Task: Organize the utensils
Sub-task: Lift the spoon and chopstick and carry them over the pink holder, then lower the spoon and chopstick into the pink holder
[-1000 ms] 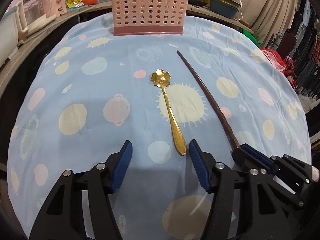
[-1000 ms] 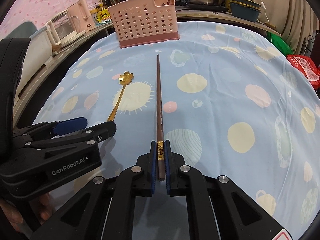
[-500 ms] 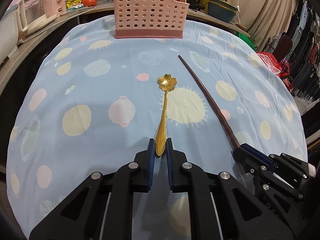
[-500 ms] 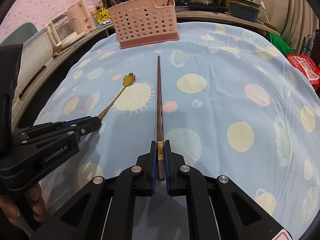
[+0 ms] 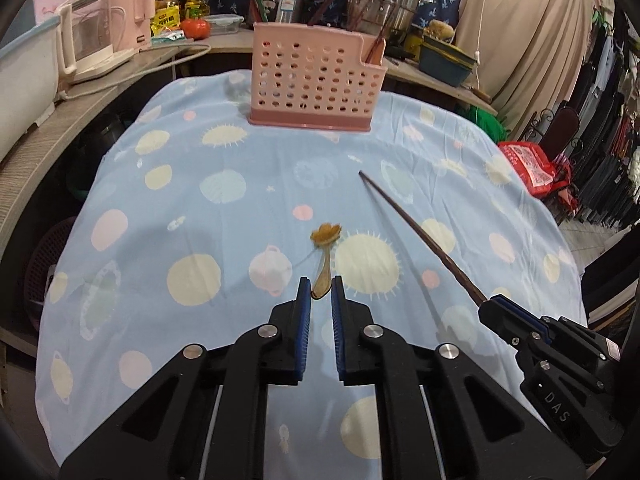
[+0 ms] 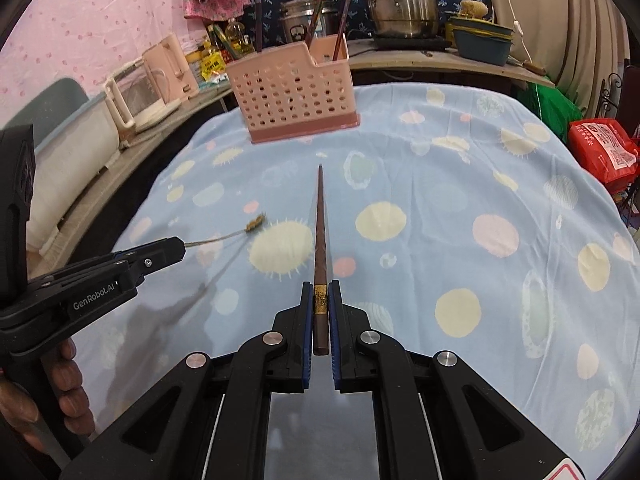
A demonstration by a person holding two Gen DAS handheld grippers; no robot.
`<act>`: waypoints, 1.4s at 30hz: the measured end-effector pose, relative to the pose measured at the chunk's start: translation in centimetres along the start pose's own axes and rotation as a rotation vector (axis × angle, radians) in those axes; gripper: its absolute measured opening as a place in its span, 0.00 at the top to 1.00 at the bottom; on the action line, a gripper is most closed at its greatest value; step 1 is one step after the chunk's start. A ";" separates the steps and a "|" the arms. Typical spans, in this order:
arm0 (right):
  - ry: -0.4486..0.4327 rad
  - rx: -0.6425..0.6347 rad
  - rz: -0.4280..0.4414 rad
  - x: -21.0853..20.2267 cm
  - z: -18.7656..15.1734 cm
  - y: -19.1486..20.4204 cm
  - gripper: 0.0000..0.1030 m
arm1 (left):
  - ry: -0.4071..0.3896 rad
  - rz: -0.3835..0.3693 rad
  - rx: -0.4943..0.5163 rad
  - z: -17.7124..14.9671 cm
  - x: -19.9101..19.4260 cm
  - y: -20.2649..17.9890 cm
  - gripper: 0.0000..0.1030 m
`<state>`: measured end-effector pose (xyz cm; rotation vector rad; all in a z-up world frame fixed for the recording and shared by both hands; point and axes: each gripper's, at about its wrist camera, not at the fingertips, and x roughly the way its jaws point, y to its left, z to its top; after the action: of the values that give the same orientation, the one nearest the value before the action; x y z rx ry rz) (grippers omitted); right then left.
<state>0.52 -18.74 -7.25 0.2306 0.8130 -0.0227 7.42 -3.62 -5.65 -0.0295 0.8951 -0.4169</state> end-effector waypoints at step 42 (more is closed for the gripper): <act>-0.422 -0.006 0.116 -6.9 22.5 1.4 0.93 | -0.324 -0.032 0.047 20.1 -6.4 -0.4 1.00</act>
<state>12.08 -22.62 12.96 0.2561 0.3793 0.0393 19.11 -4.64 11.90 -0.0668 0.5666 -0.4484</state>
